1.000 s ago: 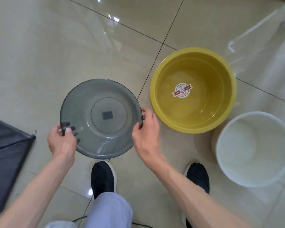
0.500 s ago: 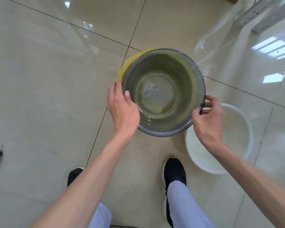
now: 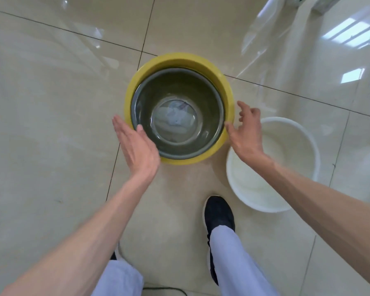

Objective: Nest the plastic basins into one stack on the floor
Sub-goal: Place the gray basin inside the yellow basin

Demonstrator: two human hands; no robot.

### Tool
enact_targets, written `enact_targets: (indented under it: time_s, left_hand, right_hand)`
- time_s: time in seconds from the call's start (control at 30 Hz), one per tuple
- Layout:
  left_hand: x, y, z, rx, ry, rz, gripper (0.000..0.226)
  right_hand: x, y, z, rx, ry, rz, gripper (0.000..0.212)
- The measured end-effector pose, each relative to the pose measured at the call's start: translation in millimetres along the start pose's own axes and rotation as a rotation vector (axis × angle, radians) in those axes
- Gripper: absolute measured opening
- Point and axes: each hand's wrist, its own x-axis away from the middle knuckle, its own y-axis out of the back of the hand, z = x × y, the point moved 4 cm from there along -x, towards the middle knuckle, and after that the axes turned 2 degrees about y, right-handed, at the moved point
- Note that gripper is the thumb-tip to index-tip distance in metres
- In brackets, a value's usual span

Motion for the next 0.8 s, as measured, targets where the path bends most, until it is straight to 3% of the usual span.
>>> enact_targets:
  time_s: [0.07,0.13,0.2,0.27,0.37,0.47,0.53,0.67,0.73,0.8]
  left_hand:
    - [40.4,-7.0,-8.7,0.158,0.095,-0.109,0.057]
    - [79.3,-27.5,-9.9,0.211,0.298,-0.130,0.048]
    - [117.2,-59.5,-6.7,0.187,0.511,0.047,0.042]
    - [146.8,-93.1,-1.5,0.169,0.593,0.266,0.038]
    - [164.1,-130.4,5.0,0.204,0.711,0.393,0.038]
    - [157.7,-141.4,1.9,0.343,0.846,0.300,0.048]
    - [139.9,-136.6,-5.6,0.480,0.744,0.163,0.050]
    - [115.9,-113.9,-9.2,0.555,0.768,-0.022,0.063]
    - [107.5,-99.3,-1.5,0.554,0.796,-0.144,0.064]
    - [88.6,-84.3,9.7,0.540,0.794,-0.226,0.059]
  right_hand:
    - [10.3,22.2,-26.4,0.003,-0.034,-0.075,0.046]
    - [17.4,48.9,-61.9,0.080,-0.126,-0.163,0.040]
    - [24.5,75.8,-101.9,0.193,-0.286,-0.206,0.041]
    - [36.2,95.7,-135.3,0.290,-0.466,-0.178,0.044]
    - [53.5,109.7,-167.2,0.392,-0.635,-0.086,0.050]
    - [62.9,110.1,-199.2,0.349,-0.856,0.012,0.065]
    - [70.1,104.7,-217.8,0.239,-1.021,0.042,0.070]
    - [90.0,79.7,-232.0,-0.115,-1.156,0.101,0.025]
    - [103.1,65.6,-231.9,-0.255,-1.179,0.035,0.026]
    - [115.0,57.2,-227.0,-0.354,-1.191,-0.076,0.040]
